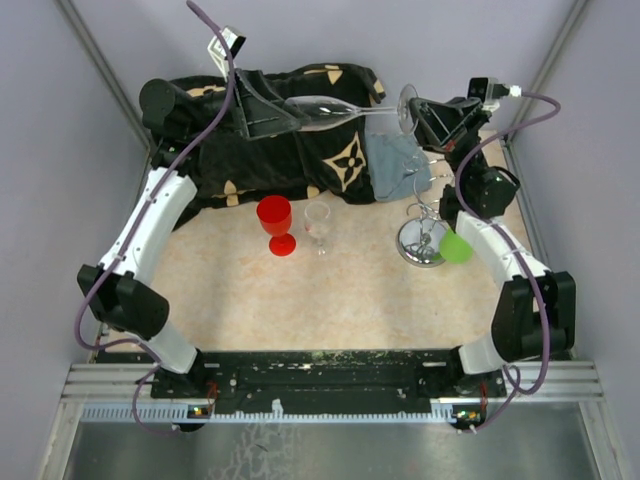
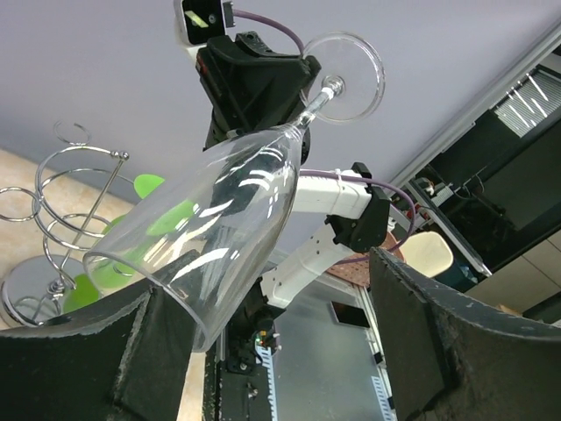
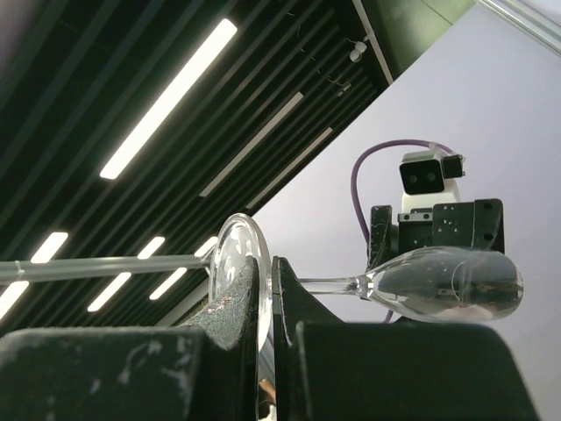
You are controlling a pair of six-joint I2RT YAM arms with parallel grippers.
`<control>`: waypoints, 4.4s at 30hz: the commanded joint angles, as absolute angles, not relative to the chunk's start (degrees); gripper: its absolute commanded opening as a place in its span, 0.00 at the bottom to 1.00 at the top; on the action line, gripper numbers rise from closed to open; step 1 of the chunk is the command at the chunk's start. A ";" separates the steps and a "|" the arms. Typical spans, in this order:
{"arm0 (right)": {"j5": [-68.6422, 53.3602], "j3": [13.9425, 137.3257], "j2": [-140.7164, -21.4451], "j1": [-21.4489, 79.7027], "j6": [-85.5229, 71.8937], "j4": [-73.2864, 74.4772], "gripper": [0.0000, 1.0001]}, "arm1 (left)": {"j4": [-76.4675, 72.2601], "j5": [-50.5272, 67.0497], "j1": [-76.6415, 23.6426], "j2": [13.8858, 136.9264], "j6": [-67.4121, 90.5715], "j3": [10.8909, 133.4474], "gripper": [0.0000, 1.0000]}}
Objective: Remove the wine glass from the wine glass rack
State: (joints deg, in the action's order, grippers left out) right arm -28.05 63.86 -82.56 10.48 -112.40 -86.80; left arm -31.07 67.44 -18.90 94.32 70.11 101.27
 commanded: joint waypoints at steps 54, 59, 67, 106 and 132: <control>-37.04 86.96 -69.71 4.92 -49.64 -2.38 0.87 | 45.83 40.60 -0.11 74.24 5.49 104.60 0.00; -30.02 88.59 -68.86 4.83 -42.83 9.67 0.88 | 50.69 24.50 -0.02 69.99 1.02 101.43 0.00; -24.96 88.91 -68.07 4.83 -38.85 15.59 0.89 | 60.74 19.52 0.43 68.58 -4.29 98.27 0.00; -13.26 87.40 -67.34 4.44 -36.84 25.27 0.93 | 77.36 14.69 -24.41 86.14 -18.14 93.95 0.00; -10.22 84.77 -62.85 2.99 -35.86 28.96 0.94 | 78.99 8.95 -32.99 97.01 -18.68 101.39 0.14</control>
